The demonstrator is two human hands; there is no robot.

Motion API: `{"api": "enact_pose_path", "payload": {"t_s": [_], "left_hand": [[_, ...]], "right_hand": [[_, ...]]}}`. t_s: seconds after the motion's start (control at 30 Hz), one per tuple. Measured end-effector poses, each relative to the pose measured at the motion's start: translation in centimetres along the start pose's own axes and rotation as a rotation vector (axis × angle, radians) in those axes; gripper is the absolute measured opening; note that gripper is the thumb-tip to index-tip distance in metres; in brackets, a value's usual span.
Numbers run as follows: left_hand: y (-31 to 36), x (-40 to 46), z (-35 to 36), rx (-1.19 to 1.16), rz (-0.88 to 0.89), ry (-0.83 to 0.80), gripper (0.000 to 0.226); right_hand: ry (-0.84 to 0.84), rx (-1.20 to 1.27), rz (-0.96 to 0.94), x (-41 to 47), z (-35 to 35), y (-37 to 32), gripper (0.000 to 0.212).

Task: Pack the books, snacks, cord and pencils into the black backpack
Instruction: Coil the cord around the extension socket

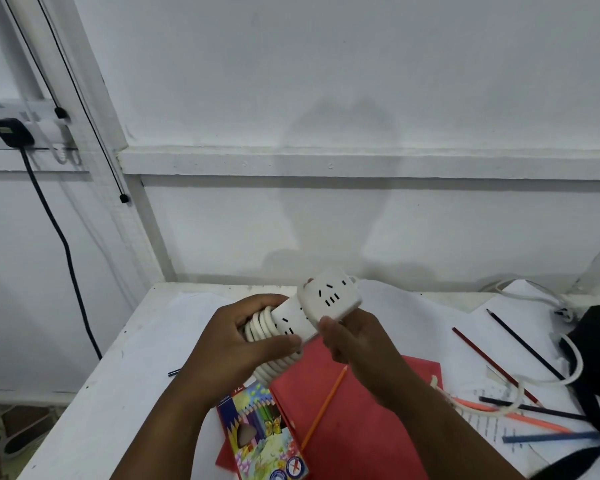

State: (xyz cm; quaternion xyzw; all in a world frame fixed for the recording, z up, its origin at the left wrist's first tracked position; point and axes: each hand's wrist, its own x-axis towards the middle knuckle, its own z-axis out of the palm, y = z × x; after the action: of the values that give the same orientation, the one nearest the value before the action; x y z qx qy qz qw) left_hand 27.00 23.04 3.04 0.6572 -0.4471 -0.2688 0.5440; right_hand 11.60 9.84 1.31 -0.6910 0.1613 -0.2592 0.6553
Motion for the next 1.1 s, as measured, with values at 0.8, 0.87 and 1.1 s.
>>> {"api": "enact_pose_path", "payload": {"t_s": [0.8,0.87,1.1], "left_hand": [[-1.1,0.1,1.9,-0.099,0.026,0.271,0.047],[-1.2,0.0,1.8,-0.079,0.025,0.252,0.042],[-1.8,0.0,2.1,-0.007,0.008,0.283,0.037]], "right_hand": [[0.052,-0.044,0.061,-1.1,1.3,1.3,0.025],[0.050,-0.068,0.058,-1.1,1.3,1.1,0.024],[0.067,-0.095,0.031,-1.3,1.8,1.4,0.026]]}}
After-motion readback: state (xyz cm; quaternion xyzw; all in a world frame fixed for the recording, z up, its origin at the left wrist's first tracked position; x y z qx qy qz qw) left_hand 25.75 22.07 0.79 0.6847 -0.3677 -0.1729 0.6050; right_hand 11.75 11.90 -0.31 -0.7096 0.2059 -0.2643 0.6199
